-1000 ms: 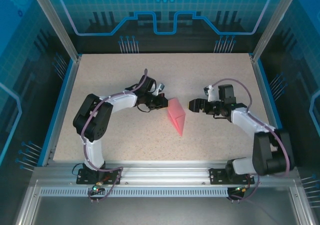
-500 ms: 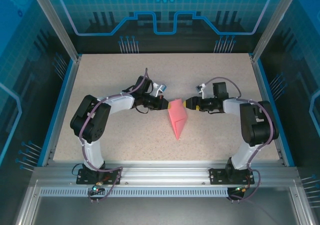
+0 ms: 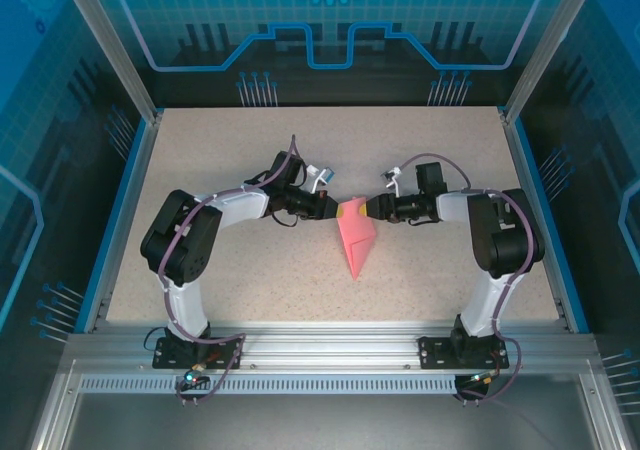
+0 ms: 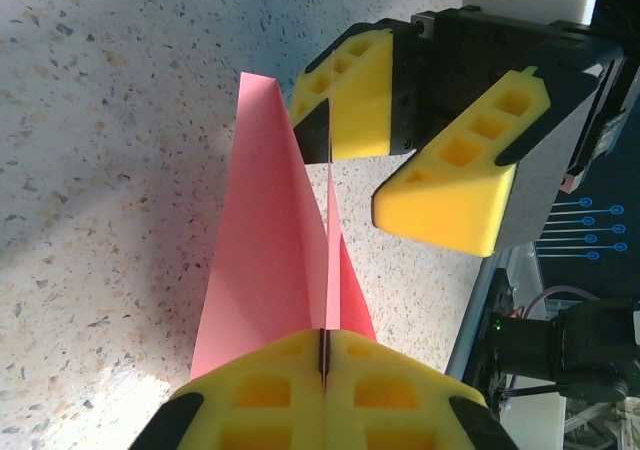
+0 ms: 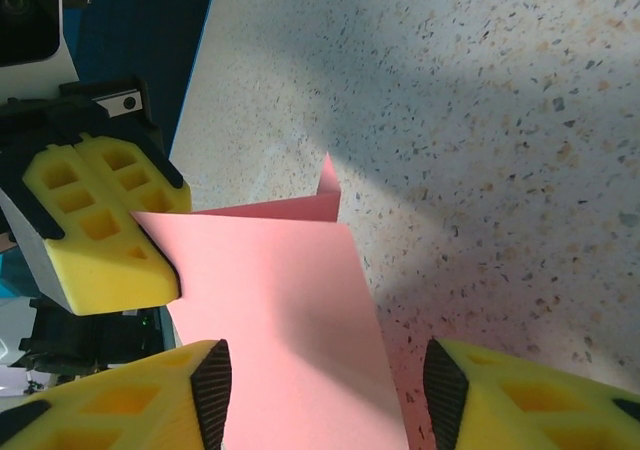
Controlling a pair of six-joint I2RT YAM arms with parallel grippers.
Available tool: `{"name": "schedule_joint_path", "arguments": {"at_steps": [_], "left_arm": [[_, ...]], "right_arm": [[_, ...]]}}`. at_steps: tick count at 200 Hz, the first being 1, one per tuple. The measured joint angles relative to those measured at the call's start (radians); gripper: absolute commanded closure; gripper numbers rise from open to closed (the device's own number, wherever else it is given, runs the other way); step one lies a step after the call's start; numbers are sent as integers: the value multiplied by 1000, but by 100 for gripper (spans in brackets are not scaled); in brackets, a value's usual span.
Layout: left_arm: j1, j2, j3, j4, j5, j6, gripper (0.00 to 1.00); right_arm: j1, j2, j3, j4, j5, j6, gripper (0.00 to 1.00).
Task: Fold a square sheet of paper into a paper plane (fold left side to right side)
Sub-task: Fold the wing for the fifth time at the center of the table.
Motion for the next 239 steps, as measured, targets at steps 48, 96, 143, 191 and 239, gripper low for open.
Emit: {"name": "schedule_joint_path", "arguments": {"at_steps": [48,96,143,191,239], "left_arm": [[0,6,0,-2,0,18,100],[0,11,0,-3,-1,25,96],[0,8,1,-35,-38,57,31],[-4,-129,1,-139,-229,94,22],[-161,-291,31,-314,-476,206,22]], "right_arm": [[-1,-15,3,-58,1,-39,67],[-8,-48,6,-120,10,-74,83],[-11,-64,7,-164,38,-55,100],[15,-100,7,-214,124,74,100],[86,-100,34,-251,240,283,100]]}}
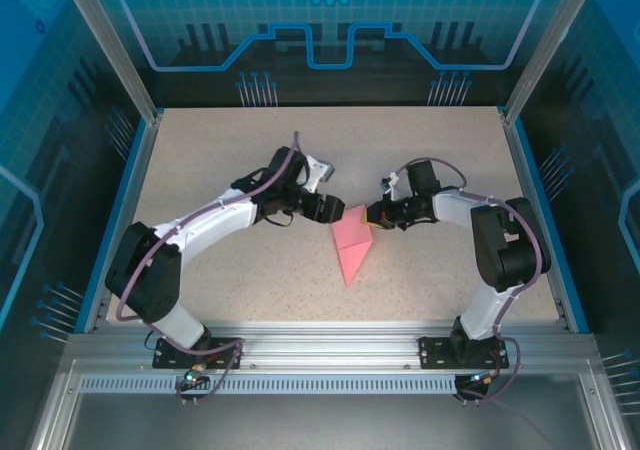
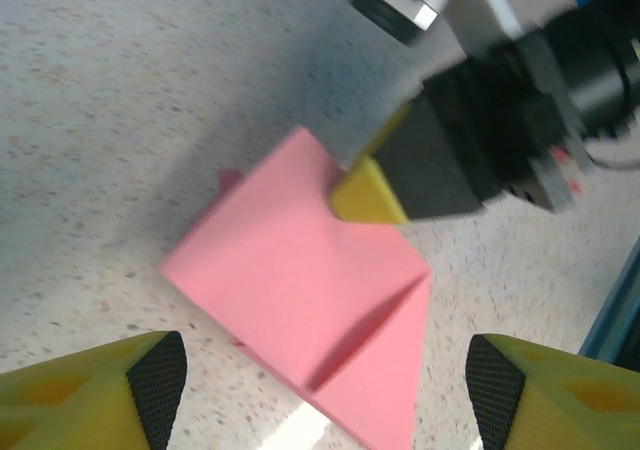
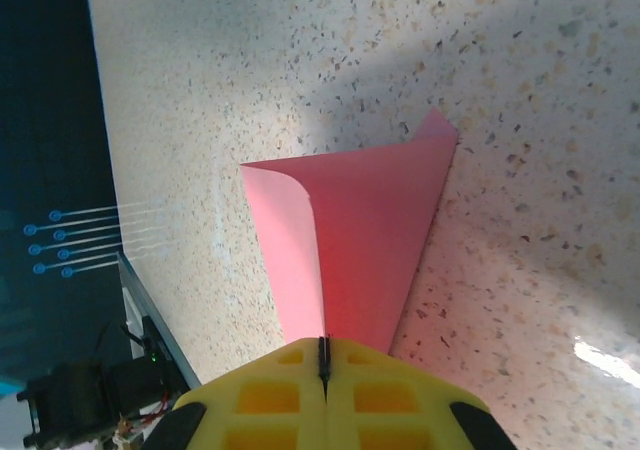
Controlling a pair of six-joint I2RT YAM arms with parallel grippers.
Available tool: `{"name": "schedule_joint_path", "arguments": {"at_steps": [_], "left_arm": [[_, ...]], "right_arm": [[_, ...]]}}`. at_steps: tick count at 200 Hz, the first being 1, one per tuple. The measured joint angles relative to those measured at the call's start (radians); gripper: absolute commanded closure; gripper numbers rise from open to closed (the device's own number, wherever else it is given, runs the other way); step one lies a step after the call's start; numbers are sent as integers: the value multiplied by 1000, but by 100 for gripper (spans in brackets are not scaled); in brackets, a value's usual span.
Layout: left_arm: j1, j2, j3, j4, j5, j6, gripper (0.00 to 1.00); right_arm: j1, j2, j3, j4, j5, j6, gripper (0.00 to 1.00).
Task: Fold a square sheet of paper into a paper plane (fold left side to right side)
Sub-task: Fold the wing for the fifth time at the center of the table.
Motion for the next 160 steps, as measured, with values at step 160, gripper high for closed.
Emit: {"name": "schedule_joint_path", "arguments": {"at_steps": [160], "left_arm": [[-366,282,103,-171,-504,17,17]], "right_arm": [[44,71,135,-48,129,204,100]]}}
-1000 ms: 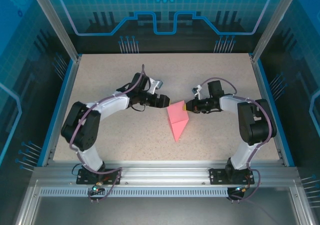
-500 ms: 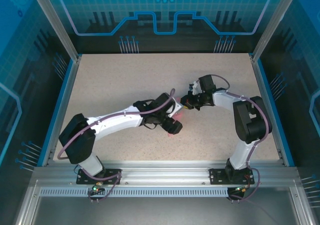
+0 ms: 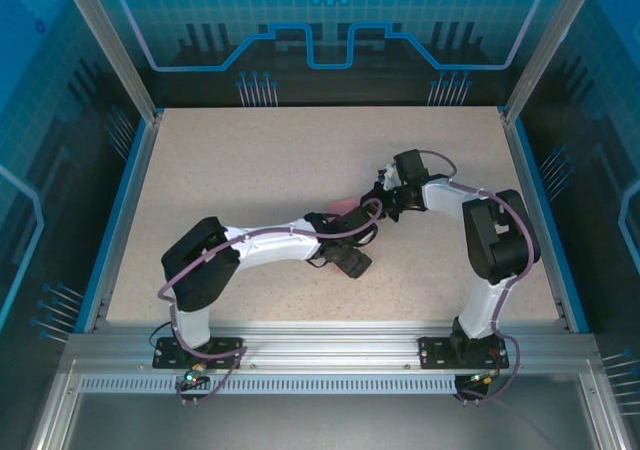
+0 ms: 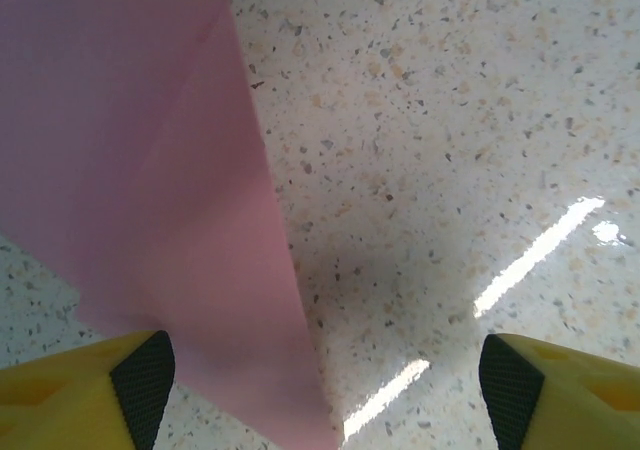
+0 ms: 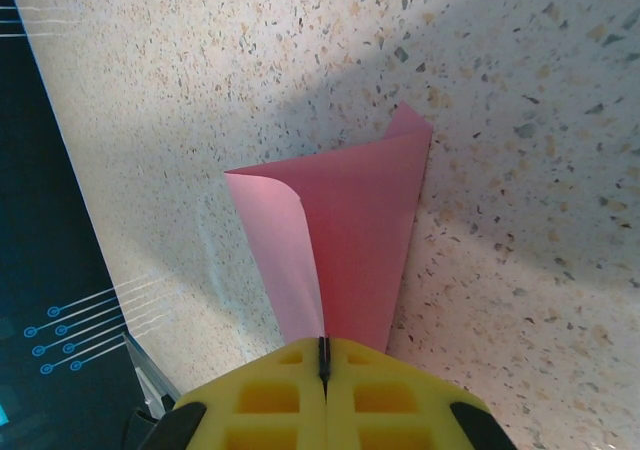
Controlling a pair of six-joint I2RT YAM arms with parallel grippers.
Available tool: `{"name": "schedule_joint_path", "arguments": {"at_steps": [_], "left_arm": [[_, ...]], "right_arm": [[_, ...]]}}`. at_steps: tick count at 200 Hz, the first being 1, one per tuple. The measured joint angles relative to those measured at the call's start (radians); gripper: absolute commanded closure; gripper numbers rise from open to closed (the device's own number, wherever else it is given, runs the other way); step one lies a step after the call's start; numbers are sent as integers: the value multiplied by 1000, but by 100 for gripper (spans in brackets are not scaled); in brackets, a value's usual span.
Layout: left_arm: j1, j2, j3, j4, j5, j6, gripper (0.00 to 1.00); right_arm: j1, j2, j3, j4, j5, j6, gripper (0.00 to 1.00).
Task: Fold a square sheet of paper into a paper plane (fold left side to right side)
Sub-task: Fold the wing for the fifth time at the center of the table.
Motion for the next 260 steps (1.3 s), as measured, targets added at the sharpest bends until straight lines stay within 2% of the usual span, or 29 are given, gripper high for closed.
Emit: {"name": "schedule_joint_path", "arguments": {"at_steps": [47,93,135,159,208,220,260], "left_arm": [[-18,67,41,-9,-78,-1,25],[-18,87,44,-17,-117,-24,41],[-18,87,44,-19,-127,-29,62],[-18,87,44,-19,-127,-39,70],[-18,87,44,-16,-126,-53,79],[-18,87,44,-14,-121,-54,80],[-3,87,23,24,-63,-72,82]], "right_arm": [[0,3,0,-1,1,0,100],[1,3,0,-8,4,0,100],[1,12,0,-15,8,0,100],[1,15,1,-22,18,-1,100],[1,15,5,-38,29,-8,100],[1,15,6,-42,29,-12,97],[-4,-2,2,-43,47,-37,70]]}}
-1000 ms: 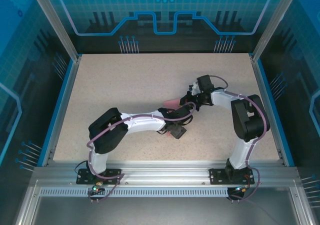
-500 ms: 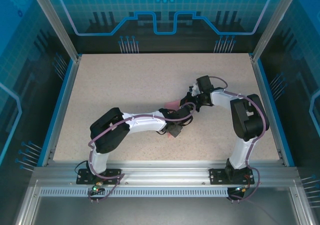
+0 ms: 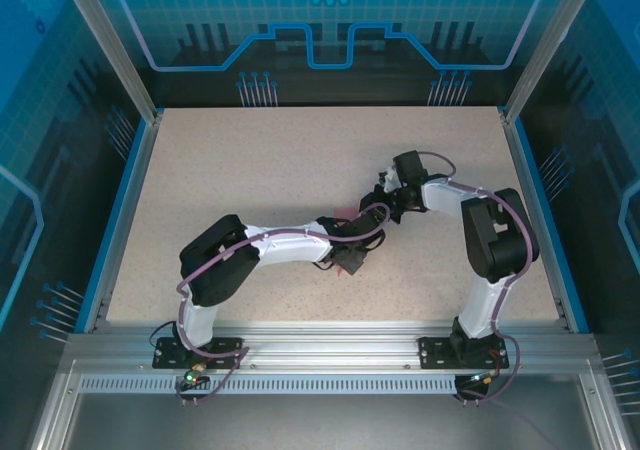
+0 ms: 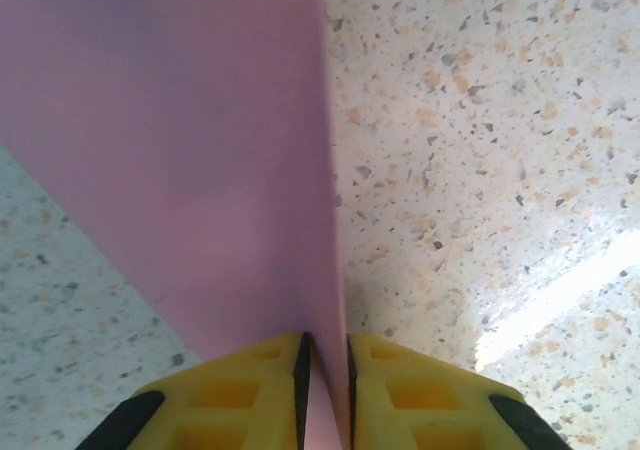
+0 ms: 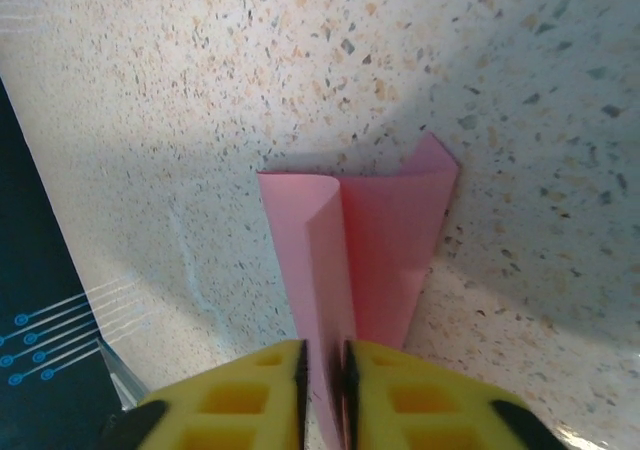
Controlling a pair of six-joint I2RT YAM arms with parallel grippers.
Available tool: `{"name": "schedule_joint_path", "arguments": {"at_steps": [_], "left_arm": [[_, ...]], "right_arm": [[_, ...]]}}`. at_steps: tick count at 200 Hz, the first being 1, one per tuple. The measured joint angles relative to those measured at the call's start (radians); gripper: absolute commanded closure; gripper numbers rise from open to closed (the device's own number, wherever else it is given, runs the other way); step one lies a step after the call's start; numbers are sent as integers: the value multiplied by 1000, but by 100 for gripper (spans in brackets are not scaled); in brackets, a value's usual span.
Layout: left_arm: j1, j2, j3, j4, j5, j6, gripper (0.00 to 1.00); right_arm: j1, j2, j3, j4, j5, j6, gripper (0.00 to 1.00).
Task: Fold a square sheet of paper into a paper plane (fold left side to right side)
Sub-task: Fold the wing for the fifth time at the center of the table.
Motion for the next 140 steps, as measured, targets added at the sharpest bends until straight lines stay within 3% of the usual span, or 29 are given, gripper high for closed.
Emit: {"name": "schedule_joint_path", "arguments": {"at_steps": [31,68,140], "left_arm": [[40,-15,-42,49,85,-23,81],[94,-36,-83,108,197,-49,82],[278,-79,-233,330,537,-152,85]], "right_arm": [[-34,-126,-51,-1,50,-32,59],[-109,-286,-123,-2,99,-60,56],[-137,-383,-344,73,90,-84,49]]}}
